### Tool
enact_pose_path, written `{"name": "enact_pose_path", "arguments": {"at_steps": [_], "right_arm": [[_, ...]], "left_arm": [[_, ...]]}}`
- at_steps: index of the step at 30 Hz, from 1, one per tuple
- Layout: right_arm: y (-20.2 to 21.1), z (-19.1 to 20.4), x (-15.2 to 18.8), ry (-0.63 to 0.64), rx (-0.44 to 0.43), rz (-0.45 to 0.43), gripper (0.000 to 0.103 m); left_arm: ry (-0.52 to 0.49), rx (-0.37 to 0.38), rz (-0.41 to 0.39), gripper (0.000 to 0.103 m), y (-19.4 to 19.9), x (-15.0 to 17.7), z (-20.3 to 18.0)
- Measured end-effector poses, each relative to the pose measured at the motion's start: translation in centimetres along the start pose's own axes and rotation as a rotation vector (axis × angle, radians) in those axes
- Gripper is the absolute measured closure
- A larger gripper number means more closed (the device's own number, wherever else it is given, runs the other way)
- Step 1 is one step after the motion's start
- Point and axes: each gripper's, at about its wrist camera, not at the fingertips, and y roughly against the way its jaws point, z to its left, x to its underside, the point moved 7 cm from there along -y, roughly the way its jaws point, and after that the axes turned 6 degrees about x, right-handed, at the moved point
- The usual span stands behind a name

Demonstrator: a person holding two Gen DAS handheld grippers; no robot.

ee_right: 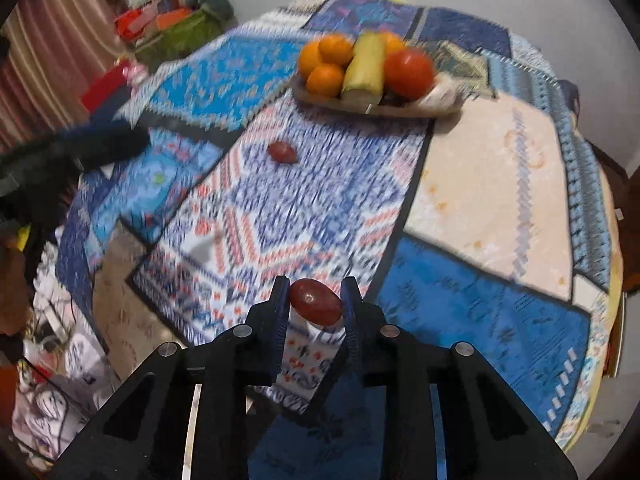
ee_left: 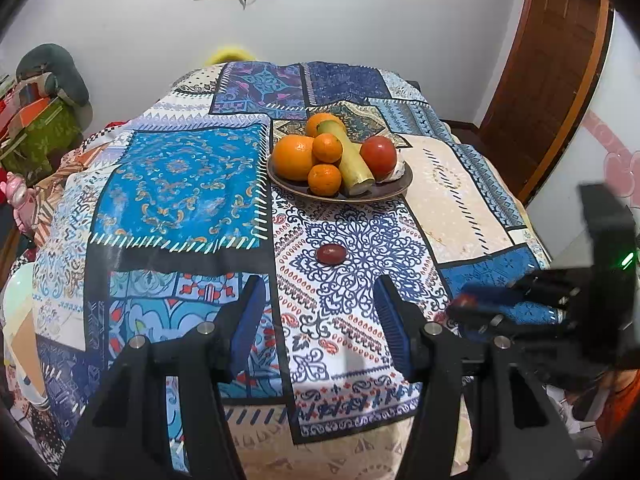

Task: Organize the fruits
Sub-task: 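Grasp the dark red date with right gripper and lift it, then grasp the second dark red date with left gripper while right gripper holds its date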

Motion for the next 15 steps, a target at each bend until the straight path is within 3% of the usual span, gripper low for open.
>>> {"name": "enact_pose_path", "arguments": {"at_steps": [11, 15], "right_arm": [[3.0, -3.3, -6.1, -0.07, 0.039, -0.181, 0.079], [3.1, -4.4, -7.3, -0.096, 0.032, -0.211, 0.079]], "left_arm": [[-0.012, 0.014, 0.055, 0.047, -4.5, -1.2, -0.4], [-0.028, 0.006, 0.102, 0.052, -7.1, -0.7, -0.3]]}}
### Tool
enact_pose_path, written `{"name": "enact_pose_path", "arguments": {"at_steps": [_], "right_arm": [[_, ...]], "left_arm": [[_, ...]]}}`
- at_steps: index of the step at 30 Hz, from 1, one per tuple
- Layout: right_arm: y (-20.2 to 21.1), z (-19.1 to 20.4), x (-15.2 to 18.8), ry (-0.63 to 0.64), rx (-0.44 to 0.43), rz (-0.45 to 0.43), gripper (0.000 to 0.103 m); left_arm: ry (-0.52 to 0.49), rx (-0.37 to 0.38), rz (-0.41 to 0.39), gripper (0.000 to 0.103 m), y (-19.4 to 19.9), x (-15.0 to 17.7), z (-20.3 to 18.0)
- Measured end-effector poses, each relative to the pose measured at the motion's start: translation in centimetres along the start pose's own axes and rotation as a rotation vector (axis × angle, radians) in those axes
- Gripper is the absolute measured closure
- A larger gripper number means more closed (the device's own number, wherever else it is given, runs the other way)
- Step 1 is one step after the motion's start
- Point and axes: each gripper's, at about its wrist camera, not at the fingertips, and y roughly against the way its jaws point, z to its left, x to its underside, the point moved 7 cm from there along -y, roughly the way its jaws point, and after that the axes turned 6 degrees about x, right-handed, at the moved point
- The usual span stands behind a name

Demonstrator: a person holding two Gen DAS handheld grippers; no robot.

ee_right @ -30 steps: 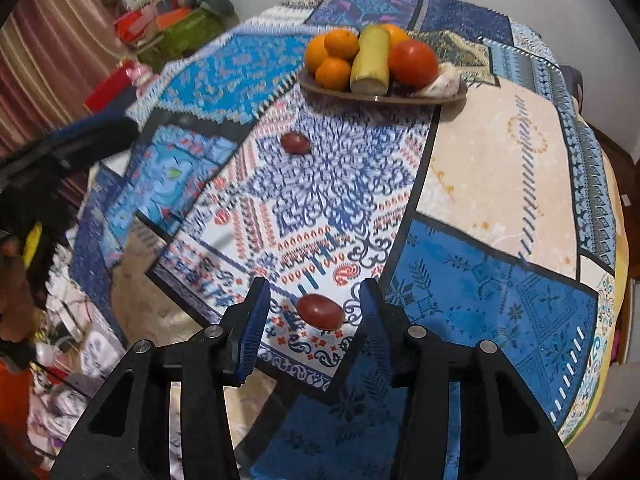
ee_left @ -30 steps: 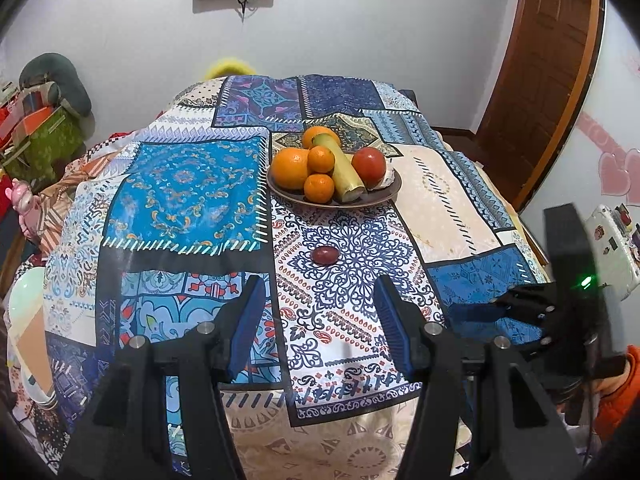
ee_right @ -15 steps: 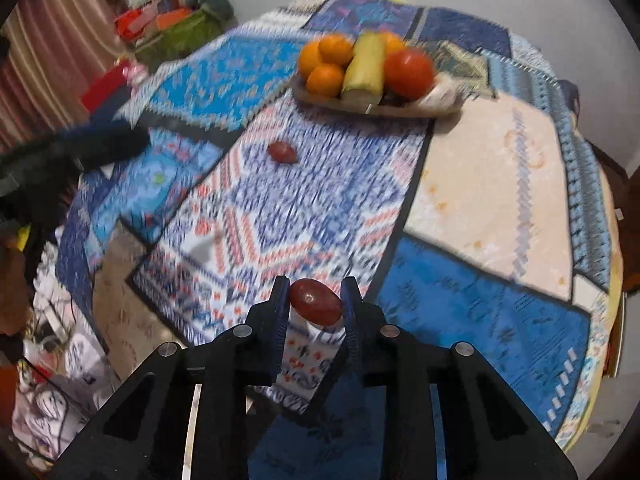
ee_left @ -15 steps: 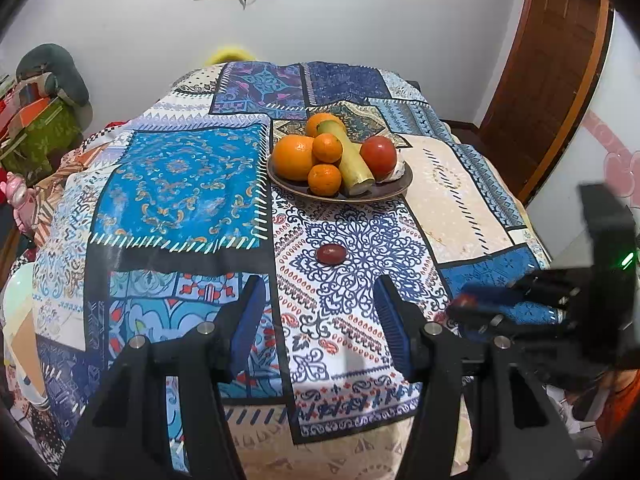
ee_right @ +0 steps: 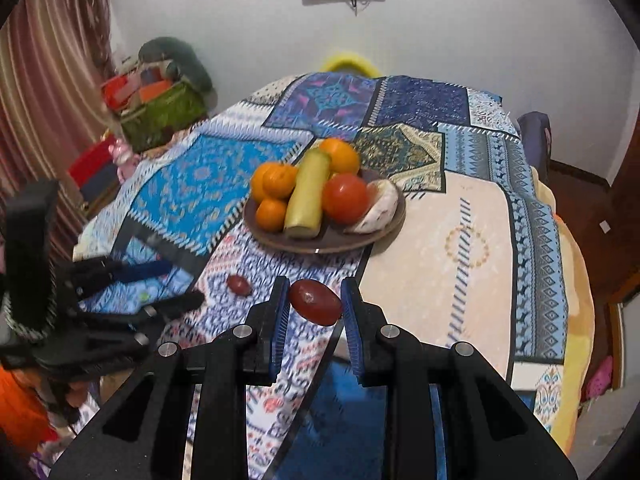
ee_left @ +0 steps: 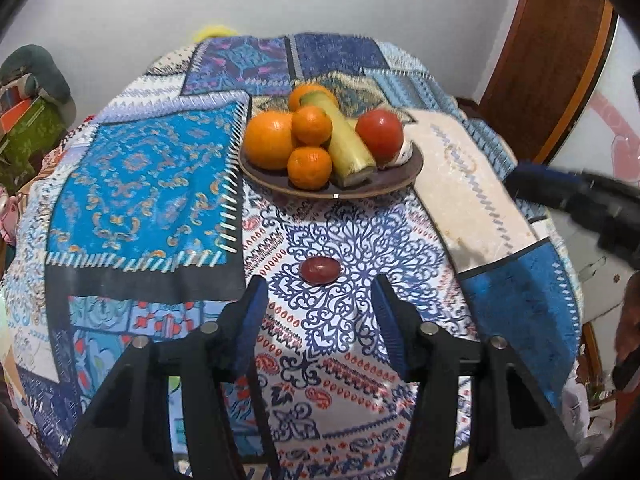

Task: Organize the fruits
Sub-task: 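Grasp the second dark red date with left gripper while right gripper holds its date, then lower both dates onto the dark plate and open both grippers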

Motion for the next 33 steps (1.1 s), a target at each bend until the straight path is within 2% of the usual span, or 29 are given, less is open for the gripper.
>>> {"name": "enact_pose_path", "arguments": {"at_steps": [6, 13, 15, 24, 33], "right_arm": [[-1.6, -1.3, -0.7, -0.031, -0.012, -0.007, 0.079], [-3.8, -2.0, -0.6, -0.024, -0.007, 0.007, 0.079], [-4.2, -2.2, -0.6, -0.027, -0.008, 0.01, 0.079], [-4.9, -2.6, -0.8, -0.034, -0.016, 0.003, 0.079], [-5.4, -2.2, -2.2, -0.034, -0.028, -0.03, 0.079]], "left_arm": [[0.011, 0.006, 0.056, 0.057, -3.3, 0.1, 0.6], [0.011, 0.006, 0.06, 0.064, -5.4, -0.8, 0.8], [0.009, 0.013, 0.054, 0.073, -5.5, -0.9, 0.8], [0.008, 0.026, 0.034, 0.073, -4.5, -1.4, 0.5], [0.007, 0.056, -0.052, 0.073, -2.9, -5.1, -0.2]]}}
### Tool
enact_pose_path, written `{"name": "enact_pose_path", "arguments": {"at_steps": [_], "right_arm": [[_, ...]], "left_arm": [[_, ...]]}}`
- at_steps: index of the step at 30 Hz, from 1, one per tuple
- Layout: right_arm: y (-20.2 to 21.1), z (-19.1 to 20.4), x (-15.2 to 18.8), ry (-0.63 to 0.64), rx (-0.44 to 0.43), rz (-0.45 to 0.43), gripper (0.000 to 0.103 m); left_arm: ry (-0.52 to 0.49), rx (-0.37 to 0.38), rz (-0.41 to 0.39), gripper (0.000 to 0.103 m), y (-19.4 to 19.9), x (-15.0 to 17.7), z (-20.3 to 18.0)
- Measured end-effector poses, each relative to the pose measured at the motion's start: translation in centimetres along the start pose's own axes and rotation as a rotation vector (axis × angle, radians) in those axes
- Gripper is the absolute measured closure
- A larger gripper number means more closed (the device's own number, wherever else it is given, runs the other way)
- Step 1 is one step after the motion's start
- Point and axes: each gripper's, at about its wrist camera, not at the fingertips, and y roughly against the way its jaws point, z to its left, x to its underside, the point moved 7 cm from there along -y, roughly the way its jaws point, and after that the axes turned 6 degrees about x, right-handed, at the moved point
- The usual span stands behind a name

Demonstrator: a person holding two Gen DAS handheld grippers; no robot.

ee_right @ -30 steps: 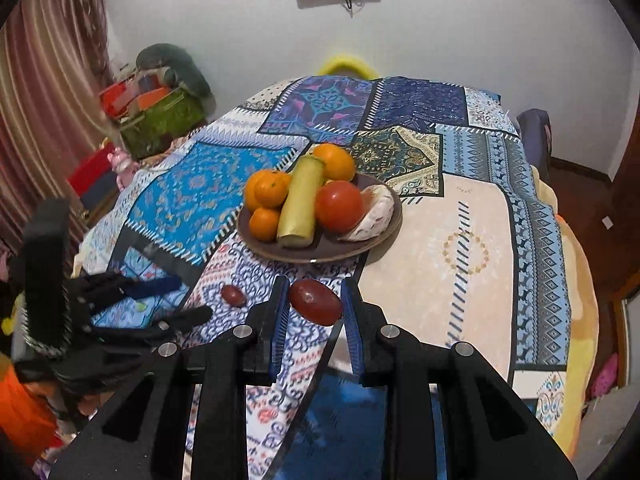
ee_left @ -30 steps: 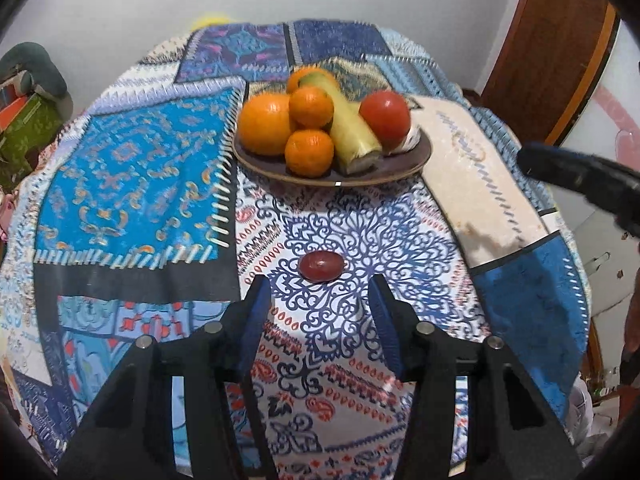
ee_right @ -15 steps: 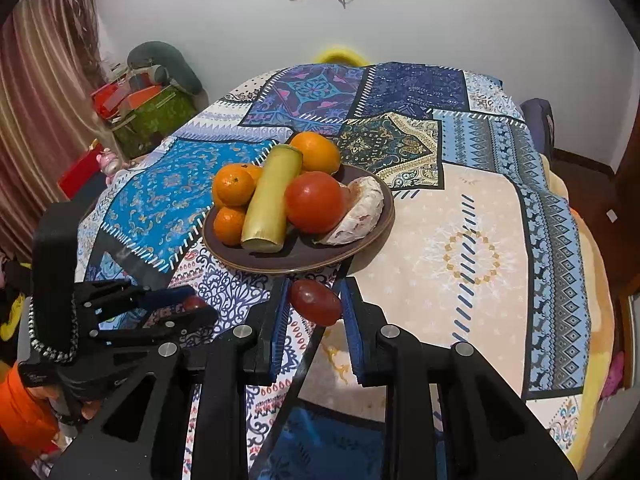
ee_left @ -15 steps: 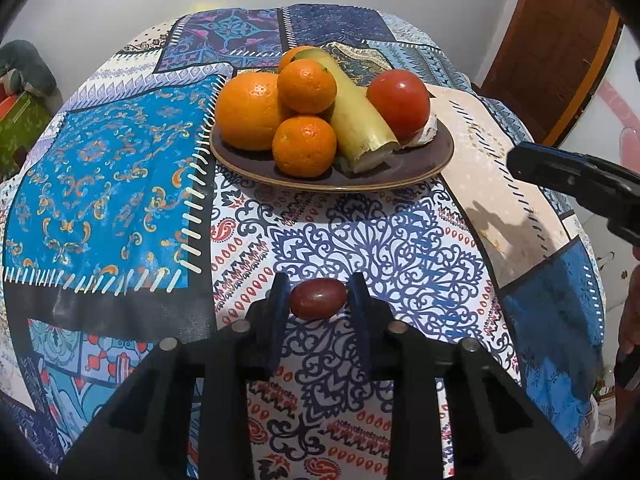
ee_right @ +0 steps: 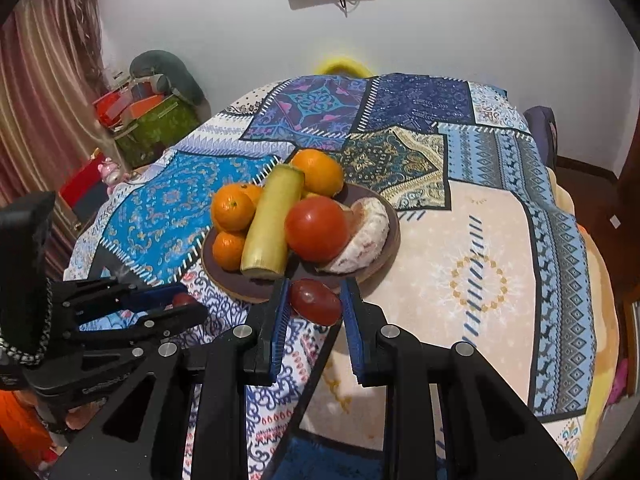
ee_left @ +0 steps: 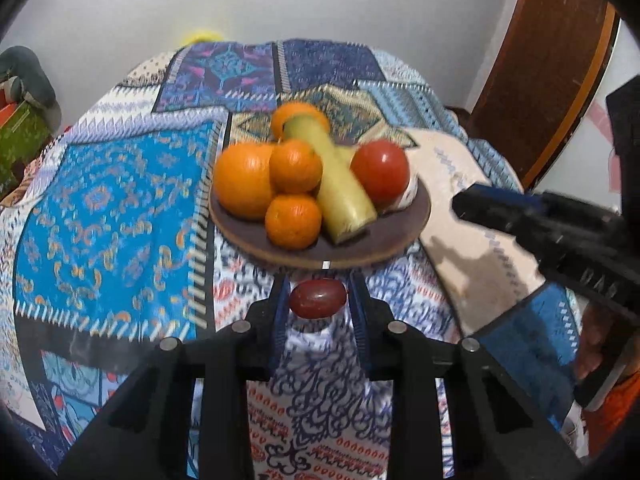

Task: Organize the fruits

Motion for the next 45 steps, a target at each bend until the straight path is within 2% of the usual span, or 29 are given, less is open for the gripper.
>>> {"name": "enact_pose_path", "arguments": {"at_steps": [7, 21, 23, 26, 28, 33, 37, 45], "right_arm": [[-1.9, 0.6, -0.4, 0.005, -0.016, 0.01, 0.079], [-4.3, 0.9, 0.1, -0.001, -0.042, 0.037, 0.078], [-4.3, 0.9, 0.1, -0.006, -0.041, 0.036, 0.078], [-4.2, 0.9, 0.2, -0.006, -0.042, 0.039, 0.07], [-4.0, 0.9, 0.1, -0.001, -0.031, 0.031, 0.064], [-2.0, 0.8, -0.1, 0.006, -0.003, -0.002, 0.064], [0.9, 0.8, -0.9, 0.009, 0.025, -0.057, 0.064], [11.2, 2.9, -3.3, 0.05, 0.084, -0.257, 0.064]], "left_arm": [[0.007, 0.01, -0.028, 0.073, -0.7, -1.8, 0.0], [0.028, 0.021, -0.017, 0.073, -2.3, -2.0, 0.6], [0.026, 0.019, -0.013, 0.07, -2.3, -2.0, 0.6], [0.026, 0.01, -0.017, 0.064, -2.1, -1.9, 0.7], [0.03, 0.005, -0.025, 0.064, -1.7, -1.9, 0.7], [0.034, -0.014, -0.068, 0.064, 0.9, -2.0, 0.8], [0.026, -0.054, -0.138, 0.064, 4.5, -2.4, 0.3], [-0.048, -0.109, -0.37, 0.064, 16.5, -3.7, -3.4]]}}
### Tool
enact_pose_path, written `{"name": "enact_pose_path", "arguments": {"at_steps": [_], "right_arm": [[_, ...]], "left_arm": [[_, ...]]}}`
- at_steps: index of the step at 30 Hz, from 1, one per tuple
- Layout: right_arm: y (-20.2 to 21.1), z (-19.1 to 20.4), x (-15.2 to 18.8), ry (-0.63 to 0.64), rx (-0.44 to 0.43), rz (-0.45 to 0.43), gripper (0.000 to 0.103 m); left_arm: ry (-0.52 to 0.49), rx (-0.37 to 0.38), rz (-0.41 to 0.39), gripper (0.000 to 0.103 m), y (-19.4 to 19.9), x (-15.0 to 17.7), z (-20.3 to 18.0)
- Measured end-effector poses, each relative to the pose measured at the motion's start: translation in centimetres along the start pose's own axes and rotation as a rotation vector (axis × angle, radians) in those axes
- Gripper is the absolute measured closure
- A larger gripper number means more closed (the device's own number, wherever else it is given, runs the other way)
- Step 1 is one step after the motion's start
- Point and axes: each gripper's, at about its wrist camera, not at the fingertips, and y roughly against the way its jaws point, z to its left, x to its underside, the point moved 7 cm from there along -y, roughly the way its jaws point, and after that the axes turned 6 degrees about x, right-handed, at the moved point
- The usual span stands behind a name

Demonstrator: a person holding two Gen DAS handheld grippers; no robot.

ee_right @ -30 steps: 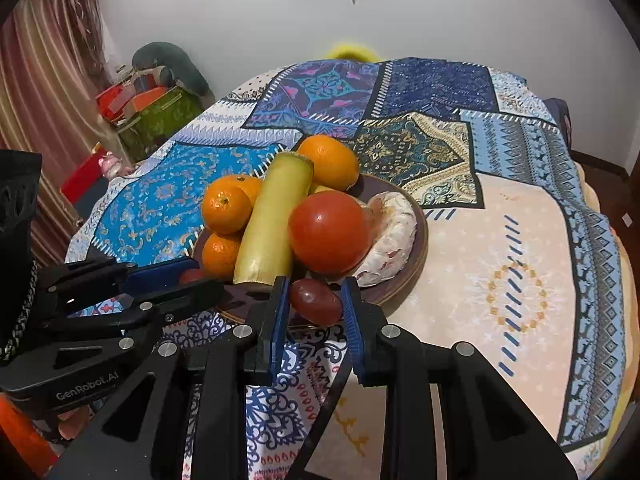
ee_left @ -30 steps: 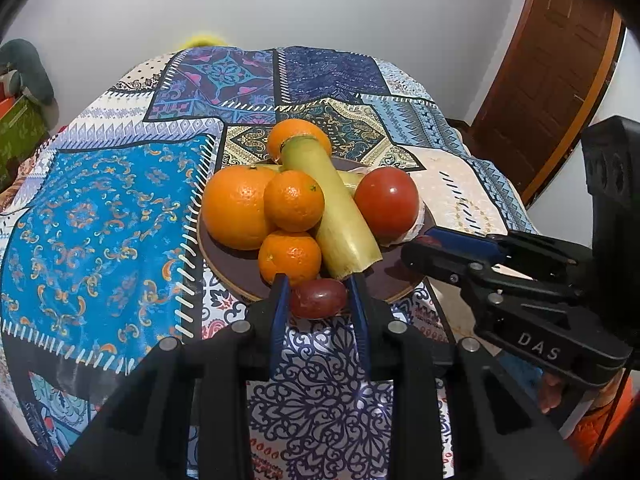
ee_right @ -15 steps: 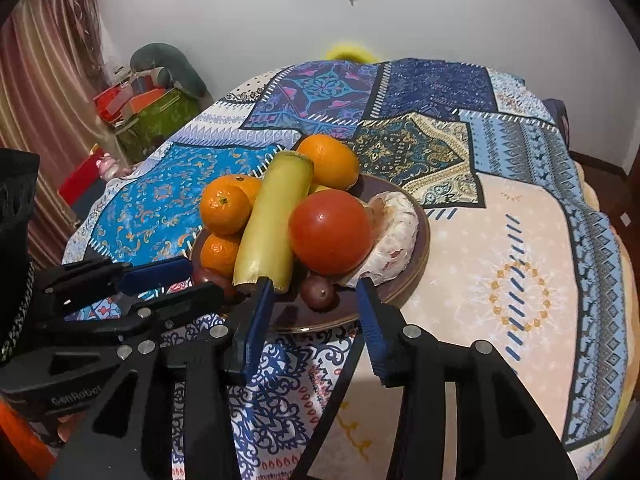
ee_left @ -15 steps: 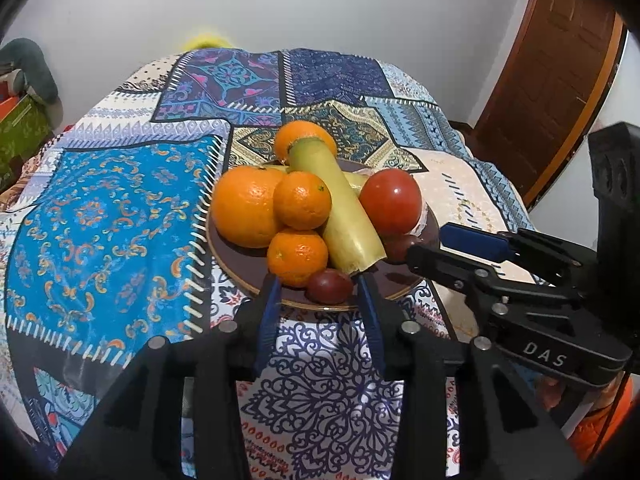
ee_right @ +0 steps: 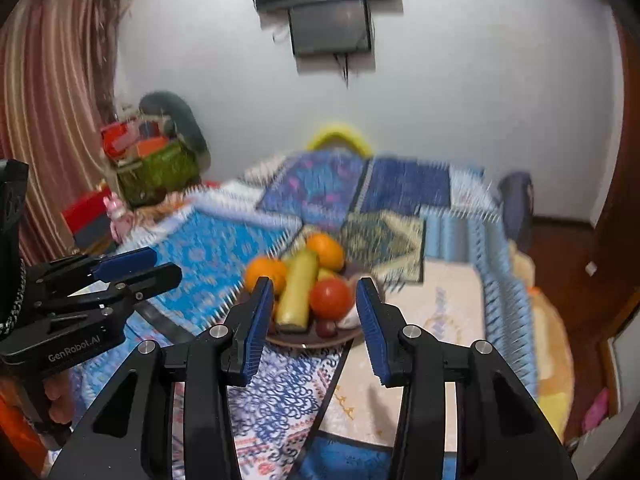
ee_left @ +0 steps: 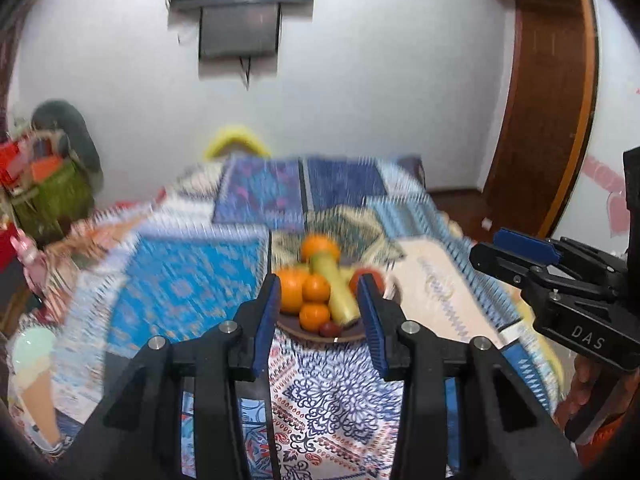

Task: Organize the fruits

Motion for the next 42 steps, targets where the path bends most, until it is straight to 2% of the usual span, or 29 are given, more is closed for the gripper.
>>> {"name": "enact_pose_path", "arguments": {"at_steps": [5, 10, 13, 15, 16, 20, 22, 24, 26, 28, 30, 42], "right_arm": [[6.5, 1.1, -2.4, -0.001, 0.019, -0.131, 0.064], [13.0, 2.2, -4.1, -0.002, 0.036, -0.262, 0.063], [16.3, 2.7, -4.5, -0.023, 0.027, -0.323, 0.058], [17.6, 3.0, -4.5, -0.03, 0.032, -0.352, 0.051], [18.3, 3.2, -4.4, -0.032, 0.039, -0.368, 0.046], [19.7, 3.9, -4.0, -0.03, 0.051, -0.396, 0.037], [19.9, 4.0, -3.9, -0.031, 0.071, -0.413, 0.024], [20.1, 4.0, -3.9, -0.034, 0.096, -0.434, 0.017], [20.4, 4.0, -3.8, -0.035, 0.113, -0.448, 0.014], [20.6, 3.9, -3.8, -0.038, 0.125, -0.454, 0.005], [20.7, 3.8, -3.7, -0.048, 0.138, -0.464, 0.001], [21.9, 3.8, -2.5, -0.053, 0.168, -0.476, 0.0]], "left_arm": [[-0.043, -0.009, -0.145, 0.064, 7.4, -2.7, -1.9], [-0.084, -0.015, -0.265, 0.063, 14.0, -4.0, -3.7], [-0.091, -0.003, -0.31, 0.055, 16.6, -4.3, -4.4], [-0.094, -0.007, -0.34, 0.044, 18.3, -4.3, -4.8], [-0.094, -0.008, -0.347, 0.041, 18.7, -4.3, -4.8], [-0.086, -0.016, -0.372, 0.028, 20.5, -4.0, -4.8], [-0.082, -0.022, -0.381, 0.021, 21.0, -3.9, -4.8], [-0.069, -0.025, -0.388, 0.014, 21.1, -3.9, -4.6], [-0.063, -0.029, -0.394, 0.01, 21.3, -3.8, -4.6], [-0.059, -0.039, -0.4, 0.007, 21.7, -3.7, -4.5], [-0.056, -0.045, -0.407, 0.003, 21.9, -3.6, -4.5], [-0.058, -0.058, -0.408, 0.0, 22.3, -2.9, -4.7]]}}
